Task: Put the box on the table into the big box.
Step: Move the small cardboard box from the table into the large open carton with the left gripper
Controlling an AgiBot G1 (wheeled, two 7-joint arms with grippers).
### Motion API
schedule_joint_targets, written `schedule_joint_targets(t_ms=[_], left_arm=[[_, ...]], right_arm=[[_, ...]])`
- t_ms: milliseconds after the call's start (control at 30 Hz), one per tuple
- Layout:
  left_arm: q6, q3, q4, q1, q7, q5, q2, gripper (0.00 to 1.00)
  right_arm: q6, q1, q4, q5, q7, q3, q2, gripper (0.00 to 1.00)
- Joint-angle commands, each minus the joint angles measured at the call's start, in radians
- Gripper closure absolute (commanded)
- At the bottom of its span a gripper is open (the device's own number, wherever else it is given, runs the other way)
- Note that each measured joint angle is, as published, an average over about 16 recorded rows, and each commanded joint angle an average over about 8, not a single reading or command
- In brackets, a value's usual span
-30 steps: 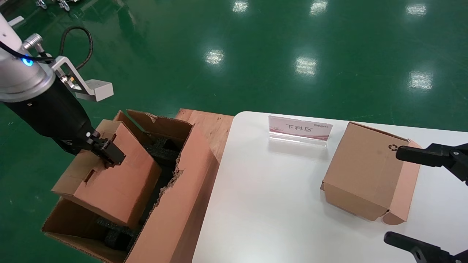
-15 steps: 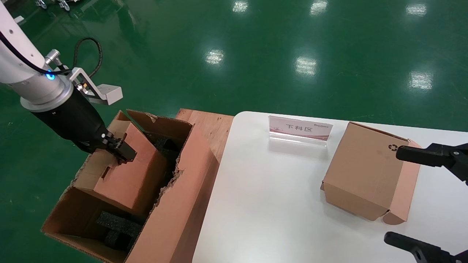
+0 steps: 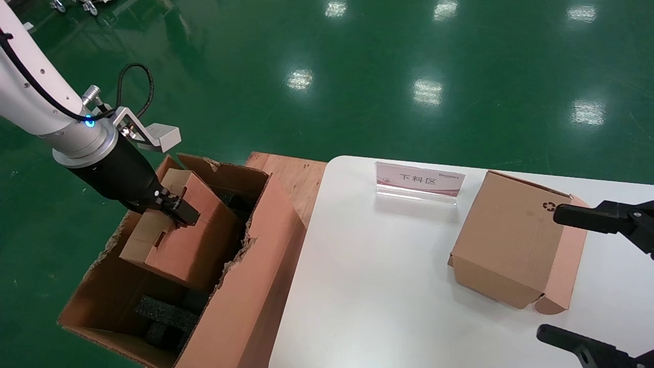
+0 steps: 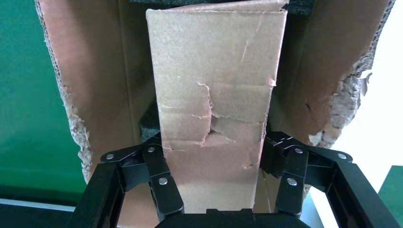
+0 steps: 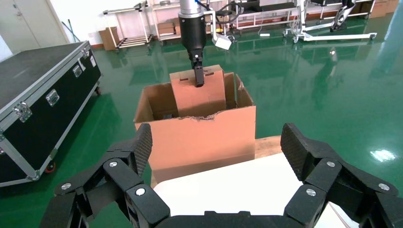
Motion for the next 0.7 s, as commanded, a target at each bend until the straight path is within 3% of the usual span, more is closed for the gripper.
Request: schedule_joint_targets(t_ms=[33,700], left_arm=[[-0.008,0.0,0.0,0.007,0.003,0.002,-0.003,1.0],[-0.097,0.034,0.024,0.058,0.012,0.075,-0.016,1.0]], right_arm=[[0.0,0.0,0.0,0.0,0.0,0.0,0.0,0.0],[0.0,0.0,0.0,0.0,0.0,0.0,0.0,0.0]])
